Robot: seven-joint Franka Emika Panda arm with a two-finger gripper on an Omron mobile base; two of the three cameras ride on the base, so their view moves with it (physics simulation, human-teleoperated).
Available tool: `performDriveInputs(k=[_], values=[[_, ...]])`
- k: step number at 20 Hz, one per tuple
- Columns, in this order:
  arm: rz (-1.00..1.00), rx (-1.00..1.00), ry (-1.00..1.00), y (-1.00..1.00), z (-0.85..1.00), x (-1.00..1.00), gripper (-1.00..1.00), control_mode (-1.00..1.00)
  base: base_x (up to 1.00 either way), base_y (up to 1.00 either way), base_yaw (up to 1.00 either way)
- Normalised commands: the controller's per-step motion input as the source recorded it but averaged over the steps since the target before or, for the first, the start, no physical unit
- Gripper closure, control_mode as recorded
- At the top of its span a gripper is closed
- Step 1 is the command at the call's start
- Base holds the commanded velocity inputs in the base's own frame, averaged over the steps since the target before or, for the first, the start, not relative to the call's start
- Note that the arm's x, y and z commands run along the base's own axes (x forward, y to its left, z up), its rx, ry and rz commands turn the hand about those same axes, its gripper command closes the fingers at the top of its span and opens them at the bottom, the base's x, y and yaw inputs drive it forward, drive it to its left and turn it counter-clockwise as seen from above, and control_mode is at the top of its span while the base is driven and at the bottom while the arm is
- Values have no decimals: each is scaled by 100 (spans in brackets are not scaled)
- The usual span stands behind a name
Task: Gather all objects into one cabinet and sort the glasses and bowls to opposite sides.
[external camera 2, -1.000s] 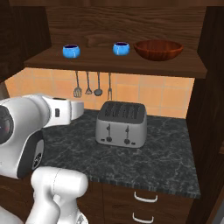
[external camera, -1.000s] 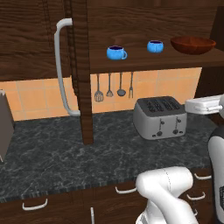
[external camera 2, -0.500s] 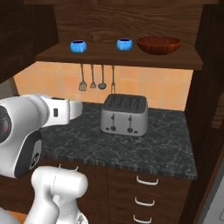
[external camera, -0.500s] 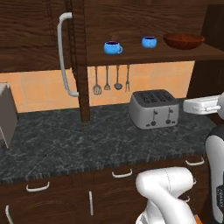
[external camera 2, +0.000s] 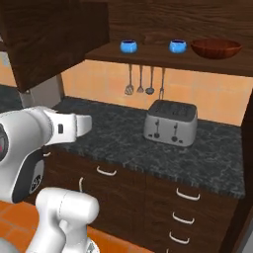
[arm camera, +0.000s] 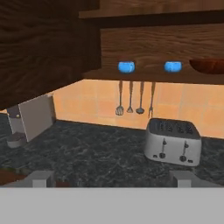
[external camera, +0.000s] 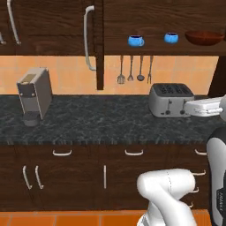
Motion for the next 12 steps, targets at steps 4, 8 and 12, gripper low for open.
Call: performDriveInputs(k=[4,8,12], values=[[0,0,0,0,0,0,-100,100,-44,4,57],[0,0,0,0,0,0,-100,100,-4,29,64],[0,0,0,0,0,0,-100,100,0,68,67]])
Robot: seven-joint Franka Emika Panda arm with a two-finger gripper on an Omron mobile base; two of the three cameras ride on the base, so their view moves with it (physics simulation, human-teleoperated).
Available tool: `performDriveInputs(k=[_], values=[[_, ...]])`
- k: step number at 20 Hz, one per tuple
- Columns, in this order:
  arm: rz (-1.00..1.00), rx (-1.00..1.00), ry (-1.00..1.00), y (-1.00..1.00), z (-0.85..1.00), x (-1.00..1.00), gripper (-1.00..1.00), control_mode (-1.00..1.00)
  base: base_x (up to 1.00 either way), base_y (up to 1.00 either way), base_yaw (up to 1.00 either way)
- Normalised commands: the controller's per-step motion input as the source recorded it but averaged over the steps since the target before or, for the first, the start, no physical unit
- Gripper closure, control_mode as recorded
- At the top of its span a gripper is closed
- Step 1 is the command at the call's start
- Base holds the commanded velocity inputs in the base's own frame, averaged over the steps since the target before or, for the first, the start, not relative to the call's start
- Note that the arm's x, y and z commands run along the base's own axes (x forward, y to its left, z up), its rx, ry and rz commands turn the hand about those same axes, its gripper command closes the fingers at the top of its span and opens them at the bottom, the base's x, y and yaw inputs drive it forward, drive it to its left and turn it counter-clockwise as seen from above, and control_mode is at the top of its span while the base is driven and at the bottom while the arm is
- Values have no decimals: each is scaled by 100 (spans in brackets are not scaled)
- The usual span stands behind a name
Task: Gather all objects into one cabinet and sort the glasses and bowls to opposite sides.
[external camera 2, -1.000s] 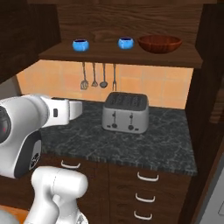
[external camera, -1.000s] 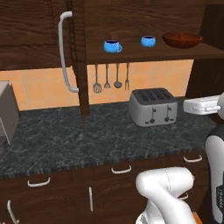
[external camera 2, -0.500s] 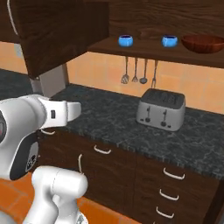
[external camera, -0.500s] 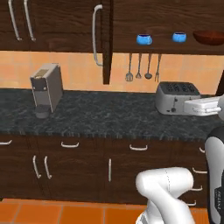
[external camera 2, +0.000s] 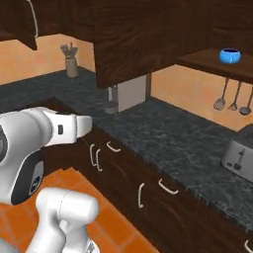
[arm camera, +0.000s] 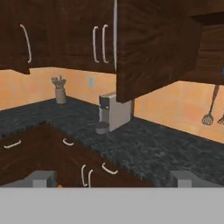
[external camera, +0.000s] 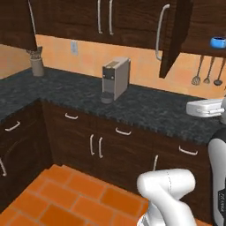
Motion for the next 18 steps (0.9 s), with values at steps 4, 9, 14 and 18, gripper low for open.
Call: performDriveInputs(k=[4,9,14,18], values=[[0,0,0,0,0,0,-100,100,0,76,60],[0,0,0,0,0,0,-100,100,23,68,55],[0,0,0,0,0,0,-100,100,98,7,49],[0,0,0,0,0,0,-100,100,87,39,31]])
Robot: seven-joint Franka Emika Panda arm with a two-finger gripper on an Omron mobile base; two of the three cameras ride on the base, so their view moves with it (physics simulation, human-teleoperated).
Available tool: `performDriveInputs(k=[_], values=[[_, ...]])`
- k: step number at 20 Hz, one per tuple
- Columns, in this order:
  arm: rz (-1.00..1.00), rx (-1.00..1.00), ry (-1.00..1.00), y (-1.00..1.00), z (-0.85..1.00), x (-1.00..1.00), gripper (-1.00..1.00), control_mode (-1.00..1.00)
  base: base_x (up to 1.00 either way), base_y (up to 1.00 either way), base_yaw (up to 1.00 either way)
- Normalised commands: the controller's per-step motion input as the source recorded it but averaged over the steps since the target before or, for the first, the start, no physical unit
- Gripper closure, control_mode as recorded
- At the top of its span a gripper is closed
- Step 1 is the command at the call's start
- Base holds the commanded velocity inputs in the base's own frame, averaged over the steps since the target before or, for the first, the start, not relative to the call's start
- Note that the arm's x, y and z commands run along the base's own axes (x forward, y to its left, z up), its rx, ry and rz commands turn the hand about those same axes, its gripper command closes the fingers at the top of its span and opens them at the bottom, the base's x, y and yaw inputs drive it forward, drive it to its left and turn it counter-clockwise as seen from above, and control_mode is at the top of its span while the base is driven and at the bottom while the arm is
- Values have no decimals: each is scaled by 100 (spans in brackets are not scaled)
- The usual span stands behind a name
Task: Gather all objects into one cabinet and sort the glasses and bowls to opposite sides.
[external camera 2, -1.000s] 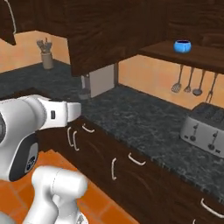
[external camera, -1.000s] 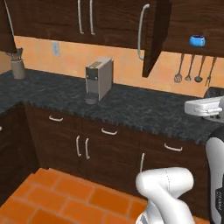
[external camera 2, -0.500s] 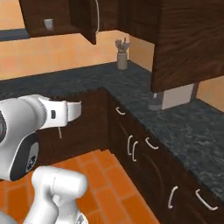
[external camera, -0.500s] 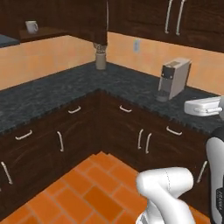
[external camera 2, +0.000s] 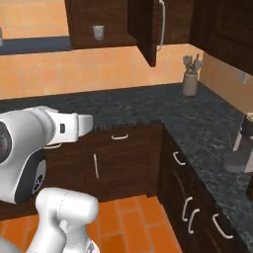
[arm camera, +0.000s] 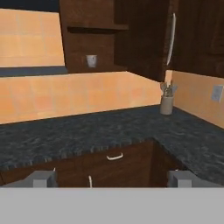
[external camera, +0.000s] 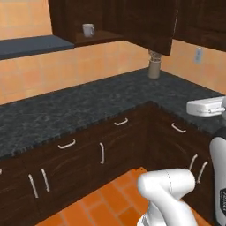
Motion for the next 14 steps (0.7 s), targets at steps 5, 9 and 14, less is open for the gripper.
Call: performDriveInputs(k=[5,9,14], values=[[0,0,0,0,0,0,-100,100,76,40,34],[0,0,0,0,0,0,-100,100,53,4,54],[0,0,0,0,0,0,-100,100,17,-9,1]])
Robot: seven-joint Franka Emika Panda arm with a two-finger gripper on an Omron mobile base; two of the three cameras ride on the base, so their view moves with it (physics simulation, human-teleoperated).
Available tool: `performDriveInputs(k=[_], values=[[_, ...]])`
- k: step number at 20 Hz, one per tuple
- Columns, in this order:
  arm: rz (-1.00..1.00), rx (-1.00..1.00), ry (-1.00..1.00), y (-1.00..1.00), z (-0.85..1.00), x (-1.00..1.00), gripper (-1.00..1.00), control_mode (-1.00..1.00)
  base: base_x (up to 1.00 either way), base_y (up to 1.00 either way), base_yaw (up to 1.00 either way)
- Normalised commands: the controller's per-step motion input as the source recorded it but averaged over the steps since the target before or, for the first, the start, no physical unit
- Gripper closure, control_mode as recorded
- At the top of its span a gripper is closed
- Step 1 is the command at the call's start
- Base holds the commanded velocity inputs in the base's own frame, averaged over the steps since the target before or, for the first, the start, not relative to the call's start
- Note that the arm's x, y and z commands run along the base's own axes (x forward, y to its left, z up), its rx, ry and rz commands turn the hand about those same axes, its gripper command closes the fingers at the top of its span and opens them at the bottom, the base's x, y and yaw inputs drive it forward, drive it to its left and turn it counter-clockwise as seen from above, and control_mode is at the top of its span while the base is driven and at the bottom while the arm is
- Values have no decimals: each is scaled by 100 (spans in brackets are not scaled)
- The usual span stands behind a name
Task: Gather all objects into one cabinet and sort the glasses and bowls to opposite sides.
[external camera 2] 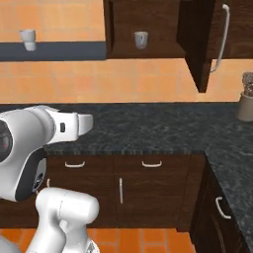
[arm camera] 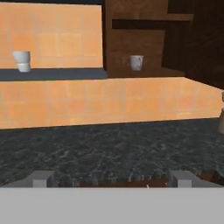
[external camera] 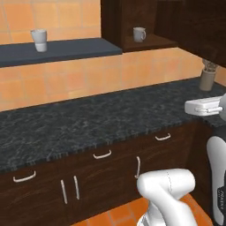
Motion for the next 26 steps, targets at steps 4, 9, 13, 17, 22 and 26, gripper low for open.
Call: performDriveInputs(k=[4,9,13,17,22,26], values=[[0,0,0,0,0,0,-100,100,53,-39,37],[0,0,0,0,0,0,-100,100,41,-55,53],[0,0,0,0,0,0,-100,100,4,-31,1],[0,0,0,0,0,0,-100,100,29,-58,2],[0,0,0,0,0,0,-100,100,59,-26,3],[0,0,0,0,0,0,-100,100,36,0,3]])
